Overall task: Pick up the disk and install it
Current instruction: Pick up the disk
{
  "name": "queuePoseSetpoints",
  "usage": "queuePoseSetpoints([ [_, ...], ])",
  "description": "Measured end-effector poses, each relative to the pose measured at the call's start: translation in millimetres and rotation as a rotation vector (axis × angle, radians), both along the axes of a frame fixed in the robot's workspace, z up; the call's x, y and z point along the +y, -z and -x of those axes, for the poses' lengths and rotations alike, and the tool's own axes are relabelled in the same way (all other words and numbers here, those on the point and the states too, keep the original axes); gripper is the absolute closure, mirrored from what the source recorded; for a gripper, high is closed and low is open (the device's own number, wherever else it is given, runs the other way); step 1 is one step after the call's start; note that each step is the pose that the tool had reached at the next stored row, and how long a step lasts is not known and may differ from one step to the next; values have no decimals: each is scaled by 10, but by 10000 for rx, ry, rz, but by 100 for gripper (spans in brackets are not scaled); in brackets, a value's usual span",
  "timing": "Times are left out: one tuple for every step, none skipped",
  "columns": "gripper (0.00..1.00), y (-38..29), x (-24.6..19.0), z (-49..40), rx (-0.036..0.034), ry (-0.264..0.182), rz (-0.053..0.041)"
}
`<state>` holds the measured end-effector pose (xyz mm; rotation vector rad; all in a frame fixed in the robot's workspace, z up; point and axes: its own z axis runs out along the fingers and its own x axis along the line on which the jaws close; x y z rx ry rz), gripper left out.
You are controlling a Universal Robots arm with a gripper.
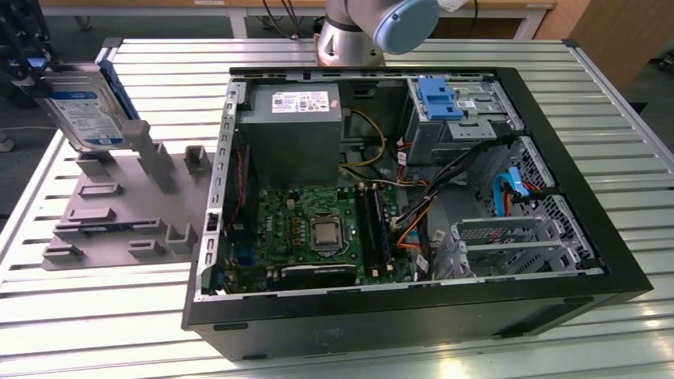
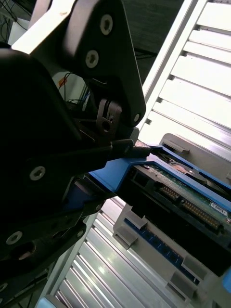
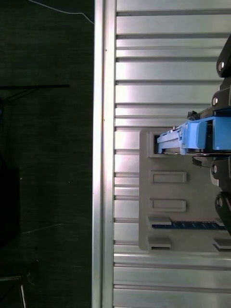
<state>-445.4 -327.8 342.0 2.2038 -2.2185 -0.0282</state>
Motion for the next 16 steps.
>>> queuePoseSetpoints([
  [64, -3, 0, 0, 0, 0, 0],
  [64, -6, 0, 0, 0, 0, 0],
  [64, -10, 0, 0, 0, 0, 0],
  [64, -13, 0, 0, 0, 0, 0],
  [64, -16, 0, 0, 0, 0, 0],
  [64, -19, 0, 0, 0, 0, 0],
  [64, -23, 0, 0, 0, 0, 0],
  [64, -27, 0, 0, 0, 0, 0],
  [64, -32, 0, 0, 0, 0, 0],
  [64, -35, 0, 0, 0, 0, 0],
  [64, -38, 0, 0, 0, 0, 0],
  [64, -42, 0, 0, 0, 0, 0],
  [64, -45, 0, 0, 0, 0, 0],
  [64, -49, 0, 0, 0, 0, 0],
  [64, -52, 0, 0, 0, 0, 0],
  [64, -56, 0, 0, 0, 0, 0],
])
